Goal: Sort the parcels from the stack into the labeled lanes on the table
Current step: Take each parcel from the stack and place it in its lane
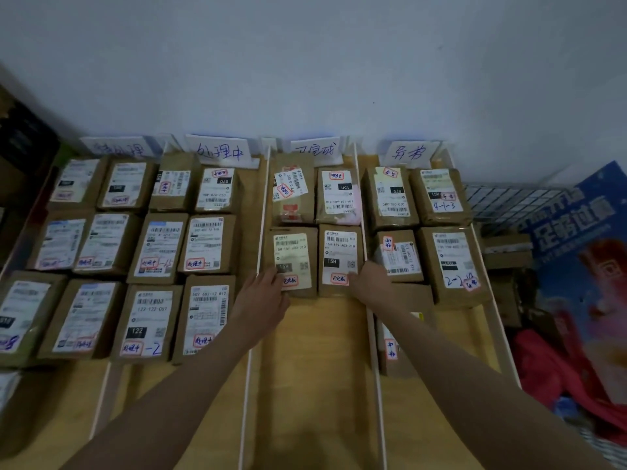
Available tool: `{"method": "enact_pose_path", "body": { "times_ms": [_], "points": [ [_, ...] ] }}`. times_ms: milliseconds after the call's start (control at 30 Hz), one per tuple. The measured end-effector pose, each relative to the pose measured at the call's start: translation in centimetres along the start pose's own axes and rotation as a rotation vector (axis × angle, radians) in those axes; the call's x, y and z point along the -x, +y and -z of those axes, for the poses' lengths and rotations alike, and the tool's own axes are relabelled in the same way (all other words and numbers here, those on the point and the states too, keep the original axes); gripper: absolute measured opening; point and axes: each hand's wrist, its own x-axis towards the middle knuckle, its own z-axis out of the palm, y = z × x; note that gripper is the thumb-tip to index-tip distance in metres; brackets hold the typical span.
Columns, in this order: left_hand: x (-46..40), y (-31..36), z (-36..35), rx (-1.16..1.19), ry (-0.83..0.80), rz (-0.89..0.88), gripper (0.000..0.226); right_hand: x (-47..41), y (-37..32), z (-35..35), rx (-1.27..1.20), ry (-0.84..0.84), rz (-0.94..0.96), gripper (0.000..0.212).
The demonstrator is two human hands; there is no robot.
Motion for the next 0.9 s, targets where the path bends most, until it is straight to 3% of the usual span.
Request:
{"method": "enact_pose_path", "body": {
  "times_ms": [133,300,400,567,733,900],
  "points": [
    [0.1,0.4,2.4,-0.039,-0.034,0.039,0.043,2.5,-2.0,3.0,0.072,0.023,0.097,0.017],
    [1.9,-0.3,8.0,-0.076,0.091,0.147,0.038,5.8,-5.7,6.1,0.251,0.215,0.399,0.041],
    [4.8,-2.3,10.9,-0.061,0.203,0.203,0.042,8.0,-8.4,5.8,0.365,0.317,0.581,0.042],
    [11.8,-7.3,13.8,-0.119,0.319,0.385,0.047,12.4,-13.4,2.1,0.485,0.388,0.809,0.043],
    [20.5,-12.6,14.7,-0.129,0.333,0.533,0.049,18.1,-18.7,-3.3,0.554,0.343,0.959,0.052],
    [29.6,-17.9,14.5,-0.159,0.354,0.619,0.044,24.1,-23.6,-9.5,0.559,0.315,1.041,0.048]
  ]
}}
